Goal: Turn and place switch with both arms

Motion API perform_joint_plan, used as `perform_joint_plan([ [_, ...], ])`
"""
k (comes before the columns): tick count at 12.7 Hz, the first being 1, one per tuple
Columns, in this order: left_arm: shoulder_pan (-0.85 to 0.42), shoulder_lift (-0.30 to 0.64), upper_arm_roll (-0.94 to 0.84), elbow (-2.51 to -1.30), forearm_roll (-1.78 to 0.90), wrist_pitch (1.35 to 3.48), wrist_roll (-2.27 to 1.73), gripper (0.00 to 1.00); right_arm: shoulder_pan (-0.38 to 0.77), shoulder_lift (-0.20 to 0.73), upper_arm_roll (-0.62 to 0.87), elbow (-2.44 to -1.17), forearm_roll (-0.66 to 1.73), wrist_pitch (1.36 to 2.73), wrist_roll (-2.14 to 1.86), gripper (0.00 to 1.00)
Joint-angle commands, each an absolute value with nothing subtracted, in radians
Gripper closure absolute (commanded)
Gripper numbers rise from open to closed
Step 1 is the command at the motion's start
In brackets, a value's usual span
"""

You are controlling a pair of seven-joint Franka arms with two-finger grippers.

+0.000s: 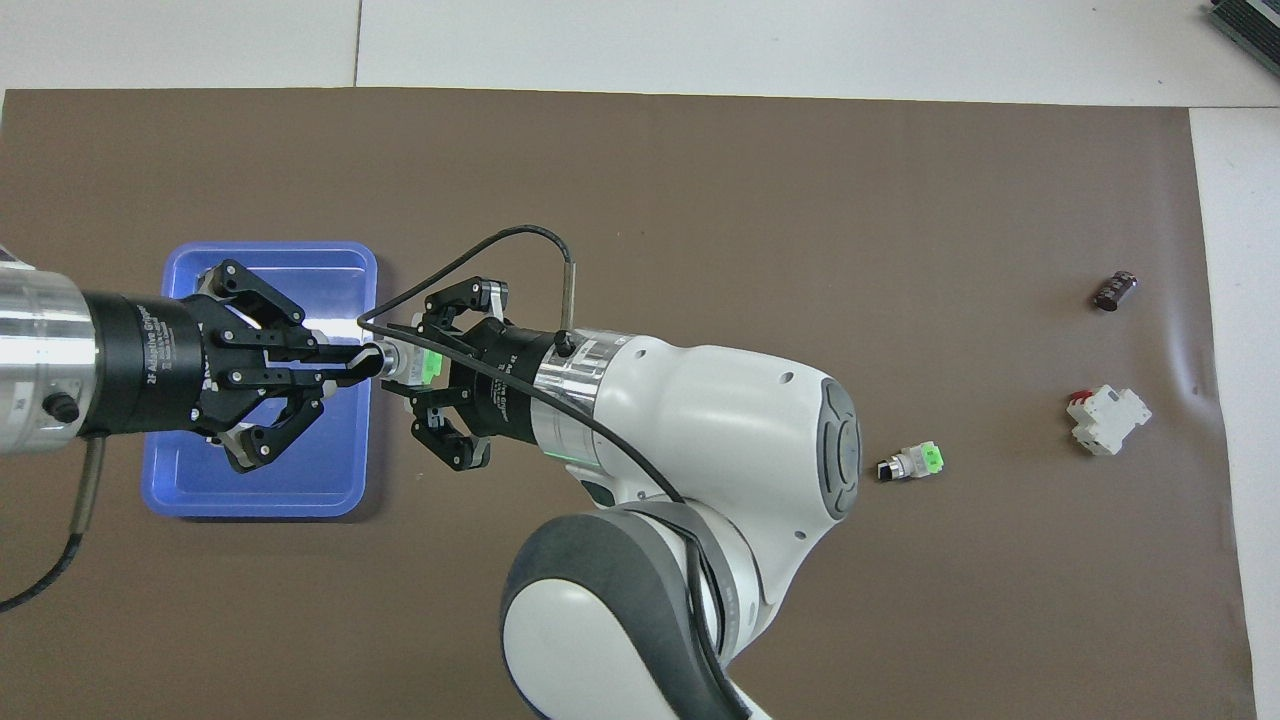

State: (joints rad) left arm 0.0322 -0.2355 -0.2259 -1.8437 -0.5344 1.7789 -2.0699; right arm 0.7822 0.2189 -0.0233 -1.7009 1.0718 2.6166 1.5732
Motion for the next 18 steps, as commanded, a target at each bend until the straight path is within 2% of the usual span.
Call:
perform_joint_plan([
  [1, 0.037, -0.267, -0.224, -1.873, -0.471, 1.735, -2.315, 1.00, 0.790, 0.227, -0.020, -1.689, 1.057, 2.657, 1.568, 1.00],
  [4, 0.060, -0.265, -0.224, -1.868, -0.454, 1.746, -2.361, 1.00, 0.790, 0.227, -0.020, -1.689, 1.057, 2.657, 1.568, 1.00],
  [9, 0.051, -0.262, -0.225, -1.855, -0.456, 1.767, -2.174, 1.00, 0.790, 0.227, -0.020, -1.689, 1.057, 2.657, 1.568, 1.00],
  [18, 0.018, -0.258, -0.233, -1.853, -0.521, 1.839, -1.316, 1.00, 0.790, 0.227, -0.020, -1.689, 1.057, 2.657, 1.568, 1.00],
])
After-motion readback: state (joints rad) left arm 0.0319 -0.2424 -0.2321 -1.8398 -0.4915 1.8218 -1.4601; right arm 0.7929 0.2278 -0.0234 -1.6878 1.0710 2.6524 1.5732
